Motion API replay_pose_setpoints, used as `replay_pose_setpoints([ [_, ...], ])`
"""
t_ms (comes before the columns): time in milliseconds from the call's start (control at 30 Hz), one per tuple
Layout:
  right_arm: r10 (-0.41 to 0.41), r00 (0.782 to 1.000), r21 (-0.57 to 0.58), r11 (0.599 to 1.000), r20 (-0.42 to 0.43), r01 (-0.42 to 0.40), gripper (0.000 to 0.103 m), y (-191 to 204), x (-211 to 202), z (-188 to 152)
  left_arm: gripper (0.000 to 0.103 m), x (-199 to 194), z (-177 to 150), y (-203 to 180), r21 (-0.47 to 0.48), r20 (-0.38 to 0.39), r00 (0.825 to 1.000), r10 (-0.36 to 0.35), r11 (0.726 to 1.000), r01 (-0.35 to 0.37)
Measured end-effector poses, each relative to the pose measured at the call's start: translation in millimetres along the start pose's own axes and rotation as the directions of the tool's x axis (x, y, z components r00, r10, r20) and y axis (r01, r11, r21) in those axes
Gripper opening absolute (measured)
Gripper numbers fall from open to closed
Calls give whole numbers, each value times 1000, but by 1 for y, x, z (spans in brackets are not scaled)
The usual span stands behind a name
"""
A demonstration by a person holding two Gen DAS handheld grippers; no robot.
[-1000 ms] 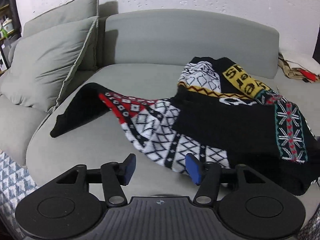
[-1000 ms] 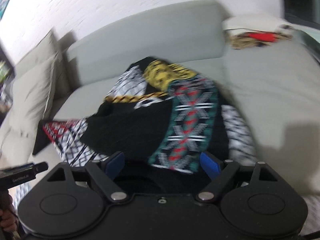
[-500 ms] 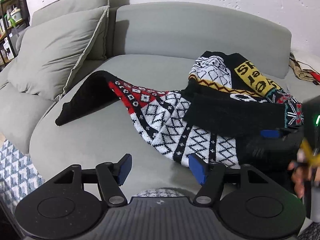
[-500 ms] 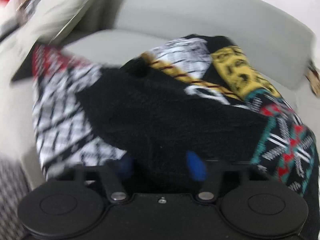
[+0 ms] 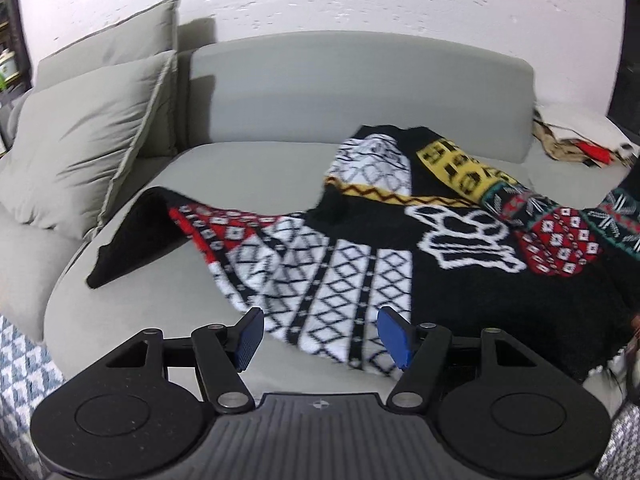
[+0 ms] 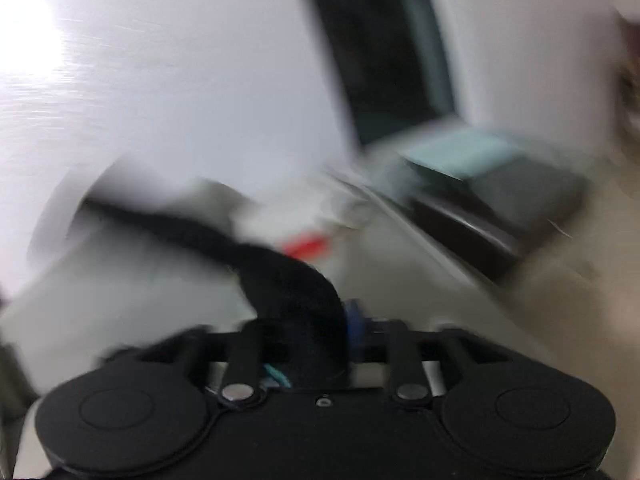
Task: Fold clothes
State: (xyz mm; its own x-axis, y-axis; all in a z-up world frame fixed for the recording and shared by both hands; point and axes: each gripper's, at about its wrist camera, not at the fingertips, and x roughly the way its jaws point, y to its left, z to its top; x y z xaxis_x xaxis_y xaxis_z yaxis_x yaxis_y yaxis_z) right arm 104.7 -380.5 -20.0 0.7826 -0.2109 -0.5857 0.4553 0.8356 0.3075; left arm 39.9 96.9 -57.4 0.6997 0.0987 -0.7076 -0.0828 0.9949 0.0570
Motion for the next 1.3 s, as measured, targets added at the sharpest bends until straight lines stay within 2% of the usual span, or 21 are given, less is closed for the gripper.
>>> replay_pose_setpoints([
  [33,-5,999,14,1000,-38,6,69,-13,-3,-4,64,0,0,-5,9,0,1000,-12,1000,12],
  [100,-10,994,39,999,-111,14,69,-38,-9,-12,64,-1,1,-14,33,-3,1000,-31,999,31],
  [233,119,976,-5,993,-180,-122,70,-17,-15,-29,64,1,7,-26,82,-3,999,-45,996,45],
  [367,240,937,-40,965,-252,-257,70,6,-19,-45,64,8,31,-26,109,29,998,-52,993,49],
  [467,310,908,-66,938,-281,-340,70,46,-6,-39,66,21,58,-17,105,58,997,-54,993,47],
  [567,336,894,-71,926,-296,-371,71,78,21,-33,72,41,87,-3,87,91,994,-60,995,52],
  [700,370,874,-76,908,-316,-412,71,121,55,-25,72,77,120,7,79,106,992,-66,995,58],
  [800,392,852,-78,893,-347,-443,69,153,102,-22,72,116,143,10,88,105,992,-77,994,68],
  [900,412,826,-78,877,-385,-473,61,184,156,-20,72,168,167,10,110,83,993,-84,991,75],
  [967,422,802,-83,863,-423,-498,51,203,199,-22,72,212,183,13,105,48,996,-80,992,74],
  [1033,411,792,-100,859,-451,-502,48,215,241,-26,75,254,197,18,81,6,998,-66,995,65],
  [1167,410,758,-66,859,-508,-508,49,225,316,-33,77,325,218,30,6,-61,993,-99,995,99],
  [1233,413,736,-42,858,-537,-512,51,228,345,-40,82,349,222,29,-2,-82,987,-140,990,140],
  [1300,383,719,-59,861,-580,-506,50,232,367,-53,81,367,220,21,27,-114,979,-171,984,176],
])
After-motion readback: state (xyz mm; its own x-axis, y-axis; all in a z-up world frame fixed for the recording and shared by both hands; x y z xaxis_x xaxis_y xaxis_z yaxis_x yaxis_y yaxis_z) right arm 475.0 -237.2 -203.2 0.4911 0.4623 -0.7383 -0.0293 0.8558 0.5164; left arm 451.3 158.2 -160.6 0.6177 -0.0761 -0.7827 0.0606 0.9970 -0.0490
